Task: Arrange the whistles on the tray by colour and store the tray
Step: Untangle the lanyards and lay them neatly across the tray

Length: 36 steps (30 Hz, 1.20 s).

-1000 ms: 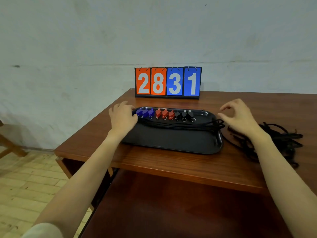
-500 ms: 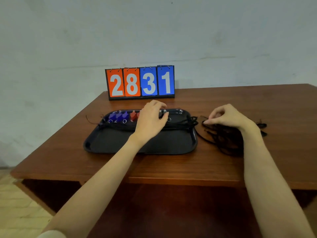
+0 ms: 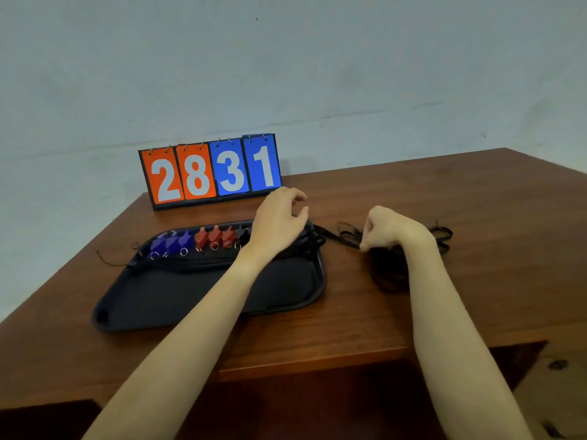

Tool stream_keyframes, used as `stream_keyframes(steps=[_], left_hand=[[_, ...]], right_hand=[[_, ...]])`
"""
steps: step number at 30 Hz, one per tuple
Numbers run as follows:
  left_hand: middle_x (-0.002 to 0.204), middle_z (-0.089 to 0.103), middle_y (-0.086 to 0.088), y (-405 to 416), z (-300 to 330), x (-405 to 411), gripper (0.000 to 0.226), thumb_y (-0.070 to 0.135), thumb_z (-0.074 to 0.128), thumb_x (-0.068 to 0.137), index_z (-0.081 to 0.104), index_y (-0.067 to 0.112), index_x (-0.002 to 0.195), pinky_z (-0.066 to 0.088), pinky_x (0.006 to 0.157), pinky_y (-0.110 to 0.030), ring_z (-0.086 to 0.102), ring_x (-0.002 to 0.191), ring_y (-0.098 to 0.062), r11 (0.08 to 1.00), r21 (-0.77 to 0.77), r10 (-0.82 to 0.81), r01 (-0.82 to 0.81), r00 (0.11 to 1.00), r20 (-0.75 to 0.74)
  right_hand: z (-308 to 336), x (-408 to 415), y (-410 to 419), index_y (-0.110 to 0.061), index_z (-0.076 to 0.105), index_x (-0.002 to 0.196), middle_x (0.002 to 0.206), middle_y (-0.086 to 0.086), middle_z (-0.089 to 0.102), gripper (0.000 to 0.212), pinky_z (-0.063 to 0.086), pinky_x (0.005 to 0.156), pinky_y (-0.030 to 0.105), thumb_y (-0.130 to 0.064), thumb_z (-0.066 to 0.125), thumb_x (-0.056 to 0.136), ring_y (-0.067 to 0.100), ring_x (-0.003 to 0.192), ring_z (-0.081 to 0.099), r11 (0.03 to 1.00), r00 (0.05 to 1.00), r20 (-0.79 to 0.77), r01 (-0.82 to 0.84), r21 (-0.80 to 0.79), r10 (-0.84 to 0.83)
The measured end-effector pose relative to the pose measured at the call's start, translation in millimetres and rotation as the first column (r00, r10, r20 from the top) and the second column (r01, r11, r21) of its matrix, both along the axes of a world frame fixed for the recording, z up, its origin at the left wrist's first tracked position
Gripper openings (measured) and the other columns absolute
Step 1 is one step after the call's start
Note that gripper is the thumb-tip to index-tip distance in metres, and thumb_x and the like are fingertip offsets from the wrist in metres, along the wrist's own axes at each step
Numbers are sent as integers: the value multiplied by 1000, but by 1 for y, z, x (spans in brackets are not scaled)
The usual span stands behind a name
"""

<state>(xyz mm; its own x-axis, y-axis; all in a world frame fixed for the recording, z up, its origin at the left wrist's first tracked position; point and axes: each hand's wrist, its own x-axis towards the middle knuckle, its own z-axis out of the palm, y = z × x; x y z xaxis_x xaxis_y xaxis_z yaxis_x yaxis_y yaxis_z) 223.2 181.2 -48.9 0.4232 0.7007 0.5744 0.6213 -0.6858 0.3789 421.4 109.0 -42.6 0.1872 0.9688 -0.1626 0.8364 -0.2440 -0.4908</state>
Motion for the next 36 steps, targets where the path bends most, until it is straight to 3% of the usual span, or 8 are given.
stream_keyframes(steps=[4,10,16,20,24,28,31,36], left_hand=[[109,64,3,-4,-2,15,22,20,58,91,64,16,112,48,90,-26,57,102,-8,1000,-8,-23,24,994,103],[107,65,4,2,-10,11,20,18,59,90,65,17,110,50,90,-29,58,98,-7,999,-24,-31,34,991,127],[102,67,11,6,-6,10,24,15,71,83,67,20,107,53,87,-24,62,93,-3,962,-226,-76,151,947,311],[115,65,11,7,-3,10,41,22,78,77,65,22,116,50,90,-25,61,101,-5,876,-366,-141,313,894,426],[132,54,11,4,-5,11,52,30,75,80,57,29,129,43,83,-12,53,113,-6,853,-367,-236,371,902,362],[131,53,9,-1,-7,17,47,30,70,85,56,26,129,36,80,-6,46,115,-3,901,-274,-276,336,932,235],[124,52,15,-4,-5,22,43,31,69,86,59,23,127,40,91,-16,46,114,-1,870,-303,-316,389,912,262],[121,58,16,-9,-1,25,16,25,64,89,73,23,102,40,91,-14,48,119,4,802,-352,-371,482,865,340]], right_hand=[[1,11,-2,3,70,88,97,18,69,16,56,82,44,-11,72,80,30,88,65,989,991,-54,123,80,-119],[8,9,-4,-7,66,79,78,-3,64,10,43,63,22,-17,67,84,7,75,58,877,960,-230,245,414,-160],[14,-1,-7,-3,66,100,80,8,73,14,55,63,22,-1,60,88,13,64,69,792,810,-578,286,539,100],[16,-2,-8,-2,67,106,85,10,73,19,49,56,21,-3,62,89,13,62,62,770,708,-663,276,576,242],[18,-3,-10,-2,66,100,77,9,70,13,35,47,20,-2,60,89,12,56,51,763,583,-719,244,599,378],[20,-2,-13,-7,65,91,70,6,67,13,31,47,20,2,56,89,13,55,47,754,443,-759,235,613,478],[21,-1,-13,-7,65,90,69,5,66,13,32,47,19,2,55,88,13,55,47,753,422,-757,221,620,499],[20,0,-12,-10,67,86,68,5,65,18,31,46,19,3,55,89,13,54,46,742,396,-758,230,629,519]])
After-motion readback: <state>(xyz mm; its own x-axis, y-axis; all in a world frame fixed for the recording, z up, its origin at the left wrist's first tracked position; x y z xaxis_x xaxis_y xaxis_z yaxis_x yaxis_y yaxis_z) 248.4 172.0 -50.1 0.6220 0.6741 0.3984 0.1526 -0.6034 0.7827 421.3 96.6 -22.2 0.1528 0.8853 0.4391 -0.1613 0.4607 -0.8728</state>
